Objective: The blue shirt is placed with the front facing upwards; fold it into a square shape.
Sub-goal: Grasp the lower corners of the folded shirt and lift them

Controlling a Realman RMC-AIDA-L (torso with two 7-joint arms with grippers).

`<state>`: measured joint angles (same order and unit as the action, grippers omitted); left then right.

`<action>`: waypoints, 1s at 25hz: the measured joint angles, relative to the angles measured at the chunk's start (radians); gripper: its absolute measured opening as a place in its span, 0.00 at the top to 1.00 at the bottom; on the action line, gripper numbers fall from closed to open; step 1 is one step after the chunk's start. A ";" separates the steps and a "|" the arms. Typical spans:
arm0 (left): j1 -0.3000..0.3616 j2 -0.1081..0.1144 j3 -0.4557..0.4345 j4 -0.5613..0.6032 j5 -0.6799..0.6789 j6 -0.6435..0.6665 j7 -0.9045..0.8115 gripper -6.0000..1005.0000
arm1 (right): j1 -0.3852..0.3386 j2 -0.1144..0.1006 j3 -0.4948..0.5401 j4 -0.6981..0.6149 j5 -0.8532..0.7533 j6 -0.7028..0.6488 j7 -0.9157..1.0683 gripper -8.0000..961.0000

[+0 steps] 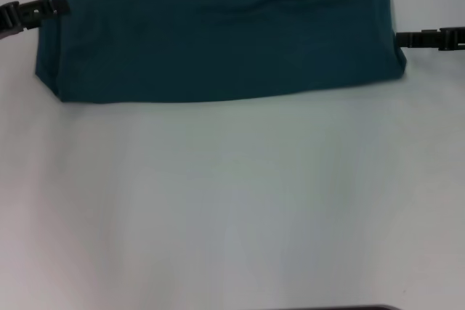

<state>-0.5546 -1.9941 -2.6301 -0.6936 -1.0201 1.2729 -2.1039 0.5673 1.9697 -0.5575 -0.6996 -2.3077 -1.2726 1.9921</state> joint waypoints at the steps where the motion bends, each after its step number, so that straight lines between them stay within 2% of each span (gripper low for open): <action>1: 0.003 -0.001 0.005 0.000 0.000 0.000 0.000 0.15 | 0.000 -0.001 -0.003 0.002 -0.008 -0.002 0.009 0.23; 6: 0.015 -0.009 0.007 0.000 -0.006 0.000 0.000 0.15 | 0.019 0.004 -0.023 0.025 -0.038 -0.002 0.022 0.23; 9: 0.016 -0.009 0.007 -0.001 -0.005 0.004 0.001 0.15 | 0.029 0.011 -0.034 0.036 -0.041 0.002 0.023 0.23; 17: 0.016 -0.011 0.007 -0.001 -0.001 0.008 0.001 0.15 | 0.037 0.015 -0.036 0.066 -0.042 0.025 0.022 0.23; 22: 0.016 -0.012 0.007 -0.001 0.000 0.008 0.005 0.15 | 0.041 0.029 -0.037 0.067 -0.041 0.039 0.017 0.23; 25: 0.016 -0.012 0.007 -0.001 0.000 0.008 0.007 0.15 | 0.048 0.037 -0.043 0.070 -0.041 0.046 0.016 0.28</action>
<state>-0.5385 -2.0063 -2.6231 -0.6950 -1.0201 1.2812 -2.0972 0.6154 2.0066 -0.6002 -0.6295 -2.3492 -1.2269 2.0081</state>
